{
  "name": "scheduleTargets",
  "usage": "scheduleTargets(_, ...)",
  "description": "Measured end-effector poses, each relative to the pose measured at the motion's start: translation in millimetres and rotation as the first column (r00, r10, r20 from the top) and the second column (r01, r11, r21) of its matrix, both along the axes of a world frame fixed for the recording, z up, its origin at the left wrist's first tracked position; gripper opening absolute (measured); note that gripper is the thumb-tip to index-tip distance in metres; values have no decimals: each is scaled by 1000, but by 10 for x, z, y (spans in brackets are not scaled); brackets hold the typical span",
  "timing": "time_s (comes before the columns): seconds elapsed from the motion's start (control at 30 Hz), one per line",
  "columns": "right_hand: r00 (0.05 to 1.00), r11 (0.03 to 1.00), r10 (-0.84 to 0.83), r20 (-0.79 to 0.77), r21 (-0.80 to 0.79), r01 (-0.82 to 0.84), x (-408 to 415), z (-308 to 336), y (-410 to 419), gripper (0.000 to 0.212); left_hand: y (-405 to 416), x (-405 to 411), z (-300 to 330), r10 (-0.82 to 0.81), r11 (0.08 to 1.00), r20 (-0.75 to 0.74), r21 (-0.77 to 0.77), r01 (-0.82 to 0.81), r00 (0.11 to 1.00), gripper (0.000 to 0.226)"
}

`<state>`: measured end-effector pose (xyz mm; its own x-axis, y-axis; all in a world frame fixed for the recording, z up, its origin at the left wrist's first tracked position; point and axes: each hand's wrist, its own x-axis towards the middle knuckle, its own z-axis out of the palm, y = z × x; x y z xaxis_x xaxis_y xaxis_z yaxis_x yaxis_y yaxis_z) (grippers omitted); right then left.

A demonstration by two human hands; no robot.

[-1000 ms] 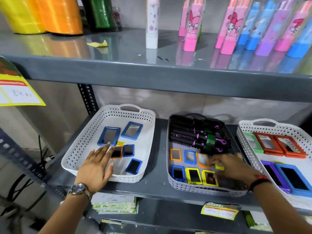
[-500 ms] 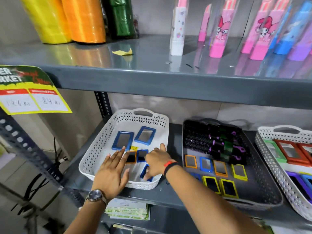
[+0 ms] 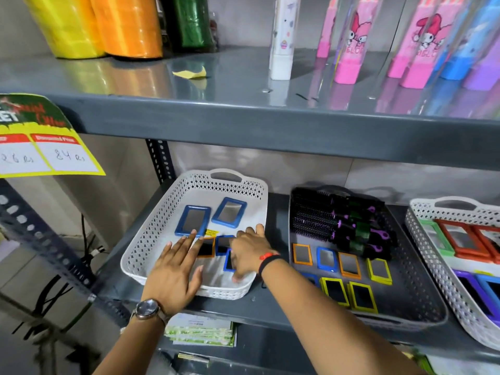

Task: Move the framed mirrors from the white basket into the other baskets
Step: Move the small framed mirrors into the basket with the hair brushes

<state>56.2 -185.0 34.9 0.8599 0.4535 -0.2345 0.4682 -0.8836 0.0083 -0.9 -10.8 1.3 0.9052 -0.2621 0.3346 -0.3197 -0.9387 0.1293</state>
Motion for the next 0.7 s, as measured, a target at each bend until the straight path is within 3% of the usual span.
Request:
scheduleTargets(0.13, 995, 960, -74, 65, 276, 53, 3, 484, -446, 64, 6, -7, -8, -8, 1000, 13, 12, 7, 1000, 61)
scheduleTargets(0.23, 983, 930, -178, 55, 336, 150, -76, 691, -1230, 68, 6, -10, -9, -3, 999, 32, 38, 1, 999, 64)
scheduleTargets(0.4, 926, 906, -373, -55, 192, 377, -424, 472, -2551, 62, 5, 21, -41, 21, 997, 66, 78, -26, 998, 70)
scheduleTargets(0.53, 904, 901, -384, -187, 138, 411, -727, 227, -2834, 35, 11, 27, -45, 20, 995, 85, 94, -28, 996, 71)
scheduleTargets(0.7, 946, 950, -311, -92, 16, 313, -814, -91, -2885, 22, 9, 26, -57, 16, 995, 101, 97, -26, 995, 71)
